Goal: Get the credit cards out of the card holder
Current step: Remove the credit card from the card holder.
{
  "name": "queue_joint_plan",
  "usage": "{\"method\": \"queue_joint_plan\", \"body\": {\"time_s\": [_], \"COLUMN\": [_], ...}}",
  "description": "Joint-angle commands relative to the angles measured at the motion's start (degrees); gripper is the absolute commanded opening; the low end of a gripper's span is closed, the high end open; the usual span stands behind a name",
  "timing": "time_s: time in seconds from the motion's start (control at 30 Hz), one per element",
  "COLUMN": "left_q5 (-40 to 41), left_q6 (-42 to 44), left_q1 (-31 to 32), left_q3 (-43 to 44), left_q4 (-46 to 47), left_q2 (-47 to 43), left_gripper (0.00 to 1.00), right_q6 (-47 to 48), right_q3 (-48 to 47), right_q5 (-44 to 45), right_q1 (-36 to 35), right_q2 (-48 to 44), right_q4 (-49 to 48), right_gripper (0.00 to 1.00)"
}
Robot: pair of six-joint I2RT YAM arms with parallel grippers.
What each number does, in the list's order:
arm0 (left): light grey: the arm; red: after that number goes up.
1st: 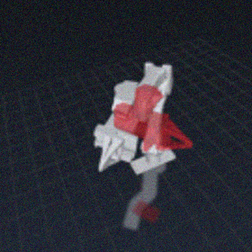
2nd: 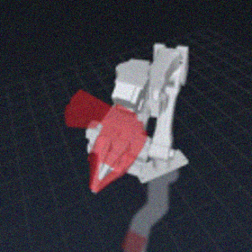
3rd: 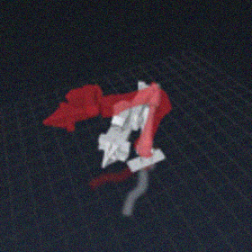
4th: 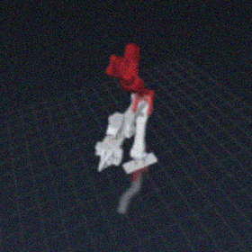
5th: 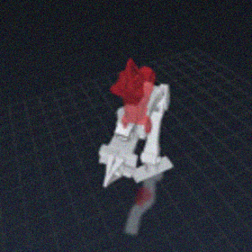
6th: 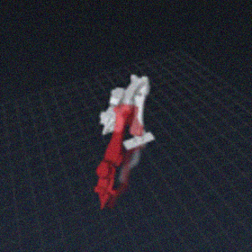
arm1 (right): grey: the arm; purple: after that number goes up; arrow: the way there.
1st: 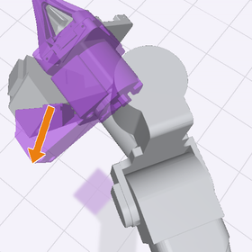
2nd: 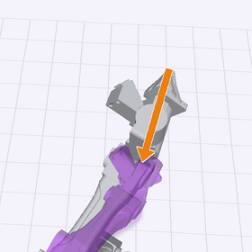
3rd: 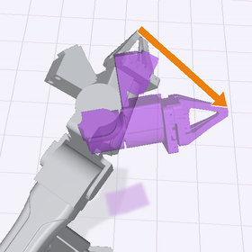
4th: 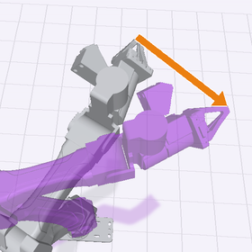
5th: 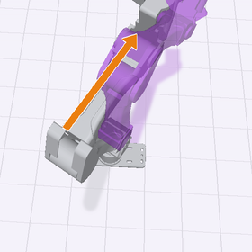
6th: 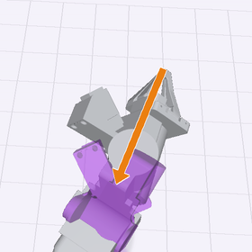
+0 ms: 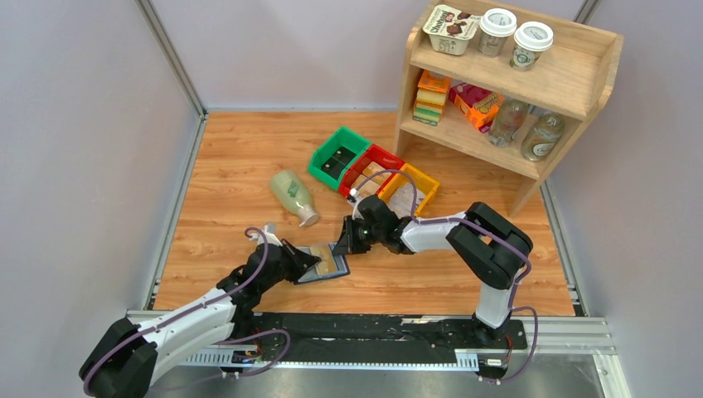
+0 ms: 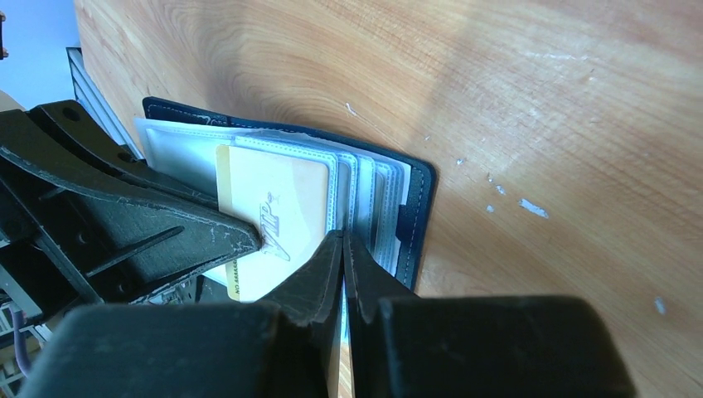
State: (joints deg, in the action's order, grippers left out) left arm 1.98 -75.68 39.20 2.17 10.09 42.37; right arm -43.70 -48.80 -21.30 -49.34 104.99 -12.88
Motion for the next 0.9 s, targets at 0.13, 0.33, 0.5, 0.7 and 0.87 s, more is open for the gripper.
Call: {"method": "queue_joint_plan", "body": {"time_s": [0.13,0.33,0.5,0.7,0.87], "left_q5": [-2.95,-2.59,-6.98,-9.88,-11.12], "left_q6": [0.8,2.2,5.63,7.12,7.39], "left_q1": [0.26,0.26,0.26,0.26,0.26], "left_q3": [1.87,2.04,6.42,9.86,10.4], "left_q4": [4.86,8.09,19.86,31.04,33.85], "left_q2": [-3.17,1.29,14.65,28.72,34.88], "left_gripper": [0.0,0.0,0.0,0.0,0.0], "right_q6": [2.39,3.53,5.12,5.12,3.89], "right_q3": [3.27,5.11,4.76,4.41,4.76], "right_q5": [6.35,9.96,10.92,12.34,10.23], "right_q1": [-0.85,1.96,1.97,2.06,2.06], "right_q2": [4.79,1.37,-7.23,-15.86,-16.57], "right_q4": [10.86,12.62,17.54,19.21,15.18], "right_gripper": [0.06,0.04,0.06,0.1,0.11]}}
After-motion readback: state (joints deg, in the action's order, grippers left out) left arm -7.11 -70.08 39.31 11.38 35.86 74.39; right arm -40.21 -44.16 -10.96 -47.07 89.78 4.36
